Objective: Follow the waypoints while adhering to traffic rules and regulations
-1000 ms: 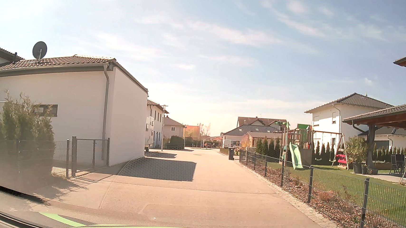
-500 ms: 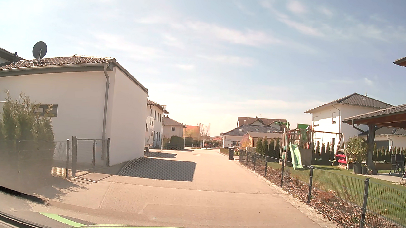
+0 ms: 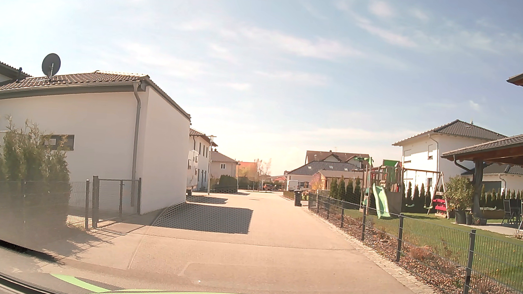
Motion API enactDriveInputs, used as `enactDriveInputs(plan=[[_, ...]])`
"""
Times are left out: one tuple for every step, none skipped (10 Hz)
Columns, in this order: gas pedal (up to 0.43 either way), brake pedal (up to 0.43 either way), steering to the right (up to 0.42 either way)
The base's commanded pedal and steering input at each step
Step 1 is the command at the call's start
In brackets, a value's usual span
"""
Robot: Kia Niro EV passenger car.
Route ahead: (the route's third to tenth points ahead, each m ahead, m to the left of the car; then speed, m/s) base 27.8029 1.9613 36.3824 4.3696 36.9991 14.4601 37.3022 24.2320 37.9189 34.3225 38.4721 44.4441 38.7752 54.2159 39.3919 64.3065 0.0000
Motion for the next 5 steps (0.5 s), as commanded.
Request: enactDriveInputs(plan=[[0.000, 0.360, 0.000], [0.000, 0.360, 0.000], [0.000, 0.360, 0.000], [0.000, 0.360, 0.000], [0.000, 0.360, 0.000]])
